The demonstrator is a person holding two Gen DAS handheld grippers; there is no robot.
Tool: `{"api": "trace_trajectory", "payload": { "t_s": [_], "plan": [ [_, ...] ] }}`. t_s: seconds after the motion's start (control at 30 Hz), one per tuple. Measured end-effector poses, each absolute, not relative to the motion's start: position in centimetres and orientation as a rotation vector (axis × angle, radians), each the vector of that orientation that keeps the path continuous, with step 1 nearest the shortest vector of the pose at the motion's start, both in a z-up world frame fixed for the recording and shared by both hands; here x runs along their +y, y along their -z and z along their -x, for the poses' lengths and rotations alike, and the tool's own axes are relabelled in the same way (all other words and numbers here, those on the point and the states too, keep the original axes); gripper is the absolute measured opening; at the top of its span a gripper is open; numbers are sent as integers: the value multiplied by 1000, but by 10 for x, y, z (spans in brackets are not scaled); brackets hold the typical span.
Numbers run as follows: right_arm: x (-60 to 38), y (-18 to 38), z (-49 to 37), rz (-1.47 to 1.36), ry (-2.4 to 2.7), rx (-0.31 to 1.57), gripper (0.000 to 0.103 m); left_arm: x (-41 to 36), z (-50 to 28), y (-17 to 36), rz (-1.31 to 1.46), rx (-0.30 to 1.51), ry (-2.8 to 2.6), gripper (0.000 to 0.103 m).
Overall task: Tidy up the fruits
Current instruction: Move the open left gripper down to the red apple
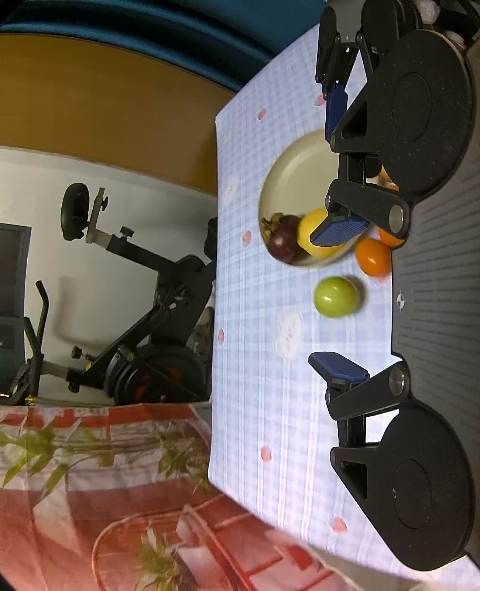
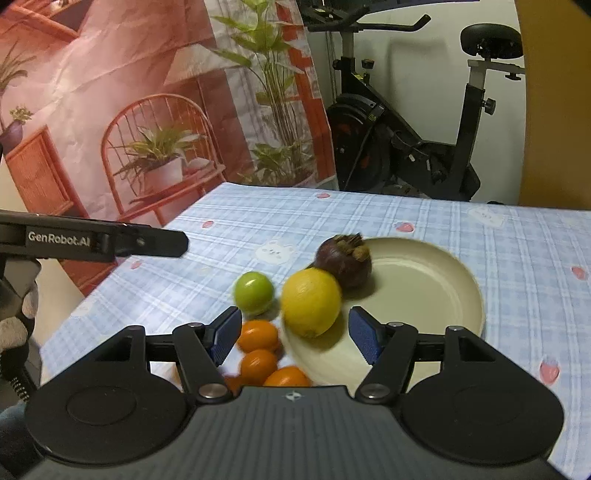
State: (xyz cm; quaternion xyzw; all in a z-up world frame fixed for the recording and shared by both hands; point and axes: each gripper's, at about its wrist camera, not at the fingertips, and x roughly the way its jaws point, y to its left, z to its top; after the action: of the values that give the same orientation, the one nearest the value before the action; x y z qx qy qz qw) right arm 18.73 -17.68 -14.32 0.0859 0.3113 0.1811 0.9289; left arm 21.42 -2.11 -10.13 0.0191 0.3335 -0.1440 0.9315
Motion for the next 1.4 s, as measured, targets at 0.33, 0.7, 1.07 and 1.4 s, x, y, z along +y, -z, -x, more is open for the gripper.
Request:
{"api": "trace_trajectory", "payload": {
  "t_s": [0.33, 0.7, 1.07, 1.4],
  "plan": [
    [-132, 155, -166, -64, -456, 691, 67, 9, -190, 117, 41, 775, 306, 67],
    [-106, 182, -183, 66, -515, 780, 68, 6, -179, 131, 102, 800, 336, 67],
    [-112, 181, -134, 124, -511, 712, 66, -22, -172, 158, 85, 878, 509, 67],
    [-127, 188, -118, 55, -509, 682, 66, -57, -168, 182, 2, 951, 622, 67]
  ]
}}
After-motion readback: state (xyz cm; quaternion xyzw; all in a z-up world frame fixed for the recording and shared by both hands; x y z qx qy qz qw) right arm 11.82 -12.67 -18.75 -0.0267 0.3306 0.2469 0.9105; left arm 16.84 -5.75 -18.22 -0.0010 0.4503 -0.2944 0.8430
